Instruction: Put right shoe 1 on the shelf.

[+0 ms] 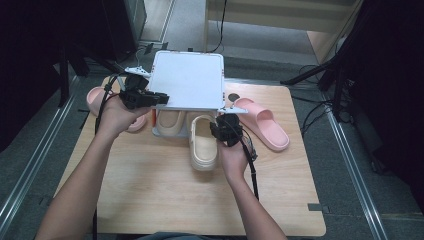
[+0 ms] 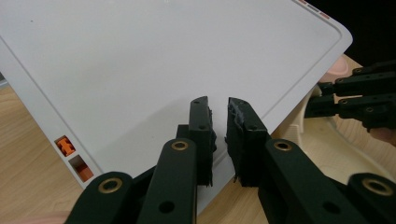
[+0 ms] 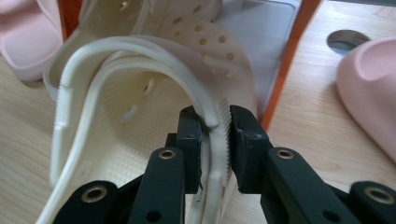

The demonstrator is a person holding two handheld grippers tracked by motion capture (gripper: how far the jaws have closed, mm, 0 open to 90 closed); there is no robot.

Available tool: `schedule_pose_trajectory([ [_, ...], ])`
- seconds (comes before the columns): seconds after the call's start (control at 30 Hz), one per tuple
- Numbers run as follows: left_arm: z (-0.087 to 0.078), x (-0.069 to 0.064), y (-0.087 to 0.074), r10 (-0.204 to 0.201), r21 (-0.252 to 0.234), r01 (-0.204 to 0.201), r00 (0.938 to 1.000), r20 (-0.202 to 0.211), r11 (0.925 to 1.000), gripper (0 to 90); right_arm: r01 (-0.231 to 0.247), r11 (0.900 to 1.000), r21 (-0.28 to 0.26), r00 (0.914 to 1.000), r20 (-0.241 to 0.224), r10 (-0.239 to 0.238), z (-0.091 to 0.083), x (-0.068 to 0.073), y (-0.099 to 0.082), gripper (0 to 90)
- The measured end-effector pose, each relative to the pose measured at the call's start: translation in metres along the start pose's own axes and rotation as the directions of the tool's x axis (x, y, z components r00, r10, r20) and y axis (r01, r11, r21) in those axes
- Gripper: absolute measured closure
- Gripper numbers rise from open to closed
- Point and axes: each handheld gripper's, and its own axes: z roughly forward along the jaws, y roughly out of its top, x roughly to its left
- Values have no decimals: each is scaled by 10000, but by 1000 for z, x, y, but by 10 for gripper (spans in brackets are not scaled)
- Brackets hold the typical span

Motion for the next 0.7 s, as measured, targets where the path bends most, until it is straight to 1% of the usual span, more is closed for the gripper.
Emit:
schedule_pose_trajectory([
  [0.13, 0, 0, 0, 18, 24, -18, 10000, -5, 10000, 798, 20, 9999, 118, 10000, 56, -21, 9, 5, -2, 743],
  [0.23, 0, 0, 0, -6, 7, 6, 10000, 5, 10000, 798, 17, 10000, -2, 10000, 14, -17, 10, 6, -4, 728],
  [0.27, 0, 0, 0, 29, 19, -29, 10000, -10, 10000, 798, -84, 10000, 21, 9999, -69, 85, 10, 6, -4, 715],
  [0.3, 0, 0, 0, 64, 15, -64, 10000, -32, 10000, 798, -154, 9999, 19, 9997, -194, 155, 9, 5, -4, 683],
  [0.33, 0, -1, 0, 77, -4, -77, 9999, -71, 10000, 798, -276, 9996, 28, 9986, -442, 277, 9, 3, -5, 632],
  [0.37, 0, -1, 0, 97, -2, -97, 9999, -88, 10000, 798, -456, 9989, 95, 9966, -689, 461, 9, 3, -5, 619],
  [0.4, 0, -1, 0, 101, 5, -101, 9999, -82, 9999, 798, -464, 9988, 122, 9960, -765, 472, 7, 2, -6, 609],
  [0.57, 1, -1, 0, 75, -17, -75, 9999, -69, 10000, 798, -1, 10000, 90, 9954, -955, 9, -3, 5, -10, 555],
  [0.63, 1, -1, 0, 71, -19, -71, 10000, -59, 10000, 798, 60, 10000, 68, 9950, -998, -53, -8, 4, -11, 536],
  [0.7, 1, -1, 0, 82, -24, -82, 10000, -52, 10000, 798, 37, 10000, 29, 9935, -1139, -34, -14, 3, -10, 528],
])
